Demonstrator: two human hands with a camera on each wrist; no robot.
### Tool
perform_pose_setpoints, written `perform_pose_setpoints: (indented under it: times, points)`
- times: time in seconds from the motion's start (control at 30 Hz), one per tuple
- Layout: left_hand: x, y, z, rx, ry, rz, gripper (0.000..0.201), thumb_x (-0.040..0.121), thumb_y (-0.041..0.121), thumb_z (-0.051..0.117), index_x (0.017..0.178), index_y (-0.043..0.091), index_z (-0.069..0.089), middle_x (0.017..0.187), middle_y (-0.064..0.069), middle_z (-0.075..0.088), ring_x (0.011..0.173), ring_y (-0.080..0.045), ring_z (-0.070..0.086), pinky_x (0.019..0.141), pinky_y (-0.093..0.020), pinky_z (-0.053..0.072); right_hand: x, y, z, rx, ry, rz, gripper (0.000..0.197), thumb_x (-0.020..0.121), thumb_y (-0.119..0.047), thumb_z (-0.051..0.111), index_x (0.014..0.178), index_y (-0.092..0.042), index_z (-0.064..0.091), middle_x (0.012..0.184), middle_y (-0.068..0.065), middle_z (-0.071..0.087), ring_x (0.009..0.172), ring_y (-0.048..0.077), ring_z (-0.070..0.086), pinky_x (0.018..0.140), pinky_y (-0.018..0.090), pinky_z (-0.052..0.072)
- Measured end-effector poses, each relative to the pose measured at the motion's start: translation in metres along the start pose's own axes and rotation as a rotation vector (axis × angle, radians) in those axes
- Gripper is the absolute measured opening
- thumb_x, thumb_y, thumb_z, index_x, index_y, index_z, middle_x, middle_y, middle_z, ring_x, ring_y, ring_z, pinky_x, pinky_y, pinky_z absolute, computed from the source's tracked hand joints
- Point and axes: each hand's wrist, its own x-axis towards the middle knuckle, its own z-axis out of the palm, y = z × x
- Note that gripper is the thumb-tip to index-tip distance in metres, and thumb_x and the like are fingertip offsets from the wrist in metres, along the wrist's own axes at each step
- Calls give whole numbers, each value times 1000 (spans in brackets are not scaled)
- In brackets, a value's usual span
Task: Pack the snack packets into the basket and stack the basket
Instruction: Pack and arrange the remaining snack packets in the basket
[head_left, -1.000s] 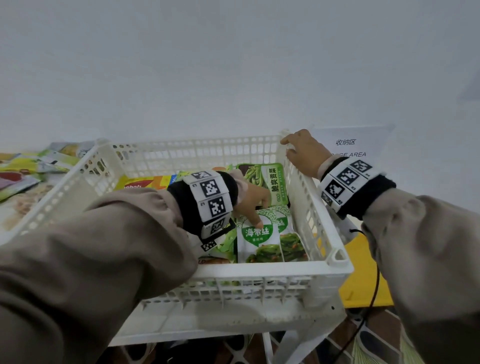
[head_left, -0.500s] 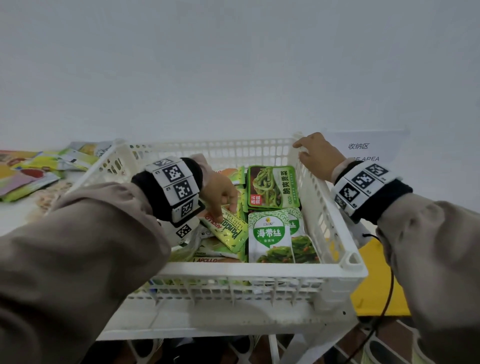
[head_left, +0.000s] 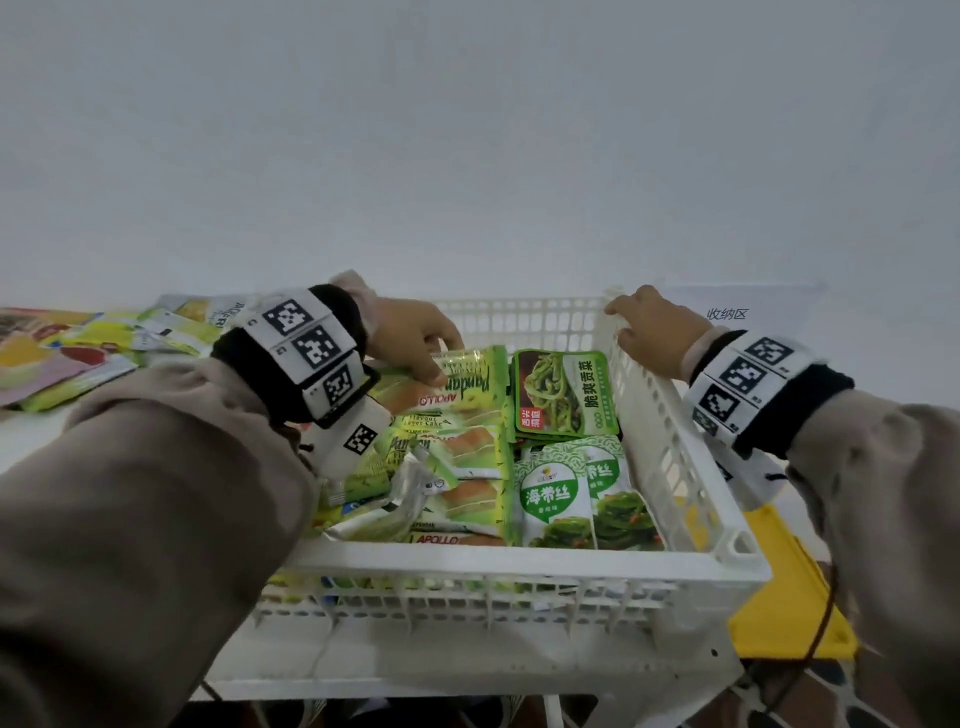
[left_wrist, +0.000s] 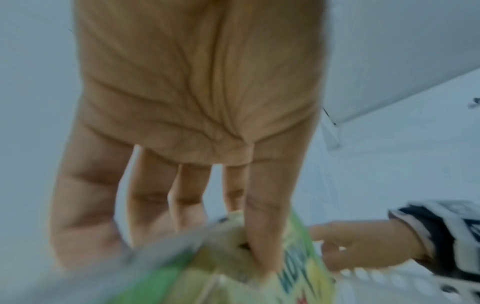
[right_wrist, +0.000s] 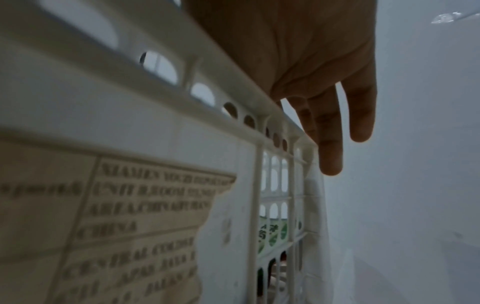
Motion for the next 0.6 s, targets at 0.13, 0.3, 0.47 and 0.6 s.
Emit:
perform_pose_setpoints:
  times: [0.13, 0.3, 0.47, 0.6]
  points:
    - [-2, -19, -12, -304, 228, -24, 22, 85, 5, 61, 102, 11, 48, 81, -1, 55, 68, -12, 54, 54, -20, 51, 4, -7, -15, -208, -95, 2, 44, 96, -20, 37, 139, -16, 30, 137, 11, 36, 112, 33, 52, 93, 40, 45]
    - [1, -32, -8, -704, 375, 6, 71, 79, -9, 61, 131, 28, 28, 85, -16, 58, 65, -24, 58, 46, -26, 55, 19, -31, -45, -349, -193, 7, 49, 96, -28, 43, 141, -11, 30, 140, 11, 42, 125, 27, 45, 102, 36, 39]
    - [9, -40, -6, -787, 408, 24, 56, 77, -9, 63, 118, 27, 47, 81, -12, 61, 57, -21, 60, 51, -27, 57, 39, -58, -58, -308, -153, -7, 53, 97, -29, 44, 143, -10, 27, 146, 9, 36, 132, 25, 36, 104, 35, 32]
    - [18, -44, -4, -880, 458, -38, 42, 75, -7, 67, 104, 19, 50, 72, -12, 60, 41, -12, 58, 51, -25, 56, 50, -79, -56, -275, -132, -29, 54, 97, -28, 45, 143, -8, 26, 147, 11, 35, 133, 27, 35, 104, 34, 31]
